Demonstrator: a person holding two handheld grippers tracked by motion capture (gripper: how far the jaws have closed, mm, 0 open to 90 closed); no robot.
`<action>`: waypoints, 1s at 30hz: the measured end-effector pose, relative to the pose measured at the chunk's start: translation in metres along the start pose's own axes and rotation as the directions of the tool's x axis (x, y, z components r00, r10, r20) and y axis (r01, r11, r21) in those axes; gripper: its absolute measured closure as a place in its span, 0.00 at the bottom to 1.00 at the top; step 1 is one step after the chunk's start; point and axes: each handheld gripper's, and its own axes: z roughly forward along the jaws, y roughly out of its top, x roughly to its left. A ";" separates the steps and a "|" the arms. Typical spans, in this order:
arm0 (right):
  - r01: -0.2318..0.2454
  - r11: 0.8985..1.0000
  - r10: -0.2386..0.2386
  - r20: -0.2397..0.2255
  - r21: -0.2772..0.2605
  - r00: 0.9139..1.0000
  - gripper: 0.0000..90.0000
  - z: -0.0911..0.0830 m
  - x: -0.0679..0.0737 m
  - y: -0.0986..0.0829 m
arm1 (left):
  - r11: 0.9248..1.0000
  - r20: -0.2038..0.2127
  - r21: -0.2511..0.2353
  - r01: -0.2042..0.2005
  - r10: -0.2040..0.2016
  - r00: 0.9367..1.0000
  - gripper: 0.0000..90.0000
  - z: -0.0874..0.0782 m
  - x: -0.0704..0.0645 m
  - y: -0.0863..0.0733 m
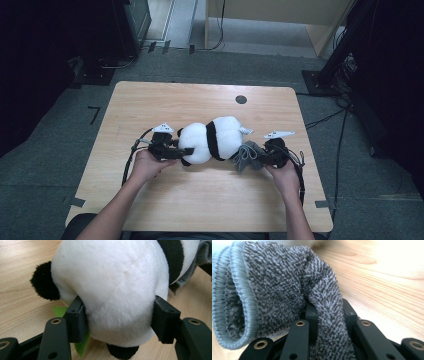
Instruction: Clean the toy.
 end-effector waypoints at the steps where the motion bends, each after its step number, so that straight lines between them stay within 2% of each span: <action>1: -0.018 1.000 0.018 0.010 -0.001 1.000 0.83 0.000 -0.005 0.000 | 1.000 0.000 0.000 -0.001 0.001 1.000 0.43 0.000 0.000 0.000; 5: -0.057 0.998 0.058 0.042 -0.022 0.997 0.83 -0.004 -0.016 -0.002 | 1.000 -0.002 0.000 -0.009 0.009 1.000 0.43 0.000 0.000 0.000; 9: -0.127 0.987 0.133 0.056 -0.097 0.990 0.84 -0.018 -0.028 -0.004 | 1.000 -0.004 -0.001 -0.014 0.014 1.000 0.42 0.000 0.000 0.000; 12: -0.170 0.972 0.183 0.070 -0.162 0.981 0.84 -0.031 -0.036 -0.006 | 1.000 -0.004 -0.001 -0.014 0.014 1.000 0.42 0.000 0.000 0.000; 13: -0.184 0.964 0.201 0.069 -0.194 0.977 0.84 -0.037 -0.039 -0.006 | 1.000 -0.004 -0.002 -0.014 0.014 1.000 0.42 0.000 0.000 0.000; 14: -0.189 0.960 0.206 0.064 -0.206 0.976 0.84 -0.039 -0.039 -0.006 | 1.000 -0.004 -0.002 -0.013 0.013 1.000 0.42 0.000 0.000 0.000; 16: -0.198 0.947 0.216 0.046 -0.254 0.975 0.84 -0.048 -0.037 -0.005 | 1.000 -0.002 -0.005 -0.013 0.013 1.000 0.42 0.001 0.001 0.000; 18: -0.185 0.937 0.200 0.023 -0.297 0.979 0.84 -0.058 -0.029 0.000 | 1.000 0.000 -0.006 -0.011 0.011 1.000 0.42 0.001 0.001 0.000; 22: -0.127 0.931 0.136 0.002 -0.342 0.991 0.84 -0.070 -0.006 0.013 | 1.000 0.000 -0.006 -0.012 0.012 1.000 0.42 0.001 0.001 0.000; 26: -0.058 0.933 0.051 -0.027 -0.355 0.998 0.84 -0.073 0.022 0.026 | 1.000 -0.001 -0.006 -0.011 0.011 1.000 0.42 0.001 0.001 0.000; 30: 0.012 0.939 -0.036 -0.065 -0.343 0.997 0.84 -0.067 0.052 0.036 | 1.000 -0.001 -0.008 -0.010 0.010 1.000 0.42 0.001 0.001 0.000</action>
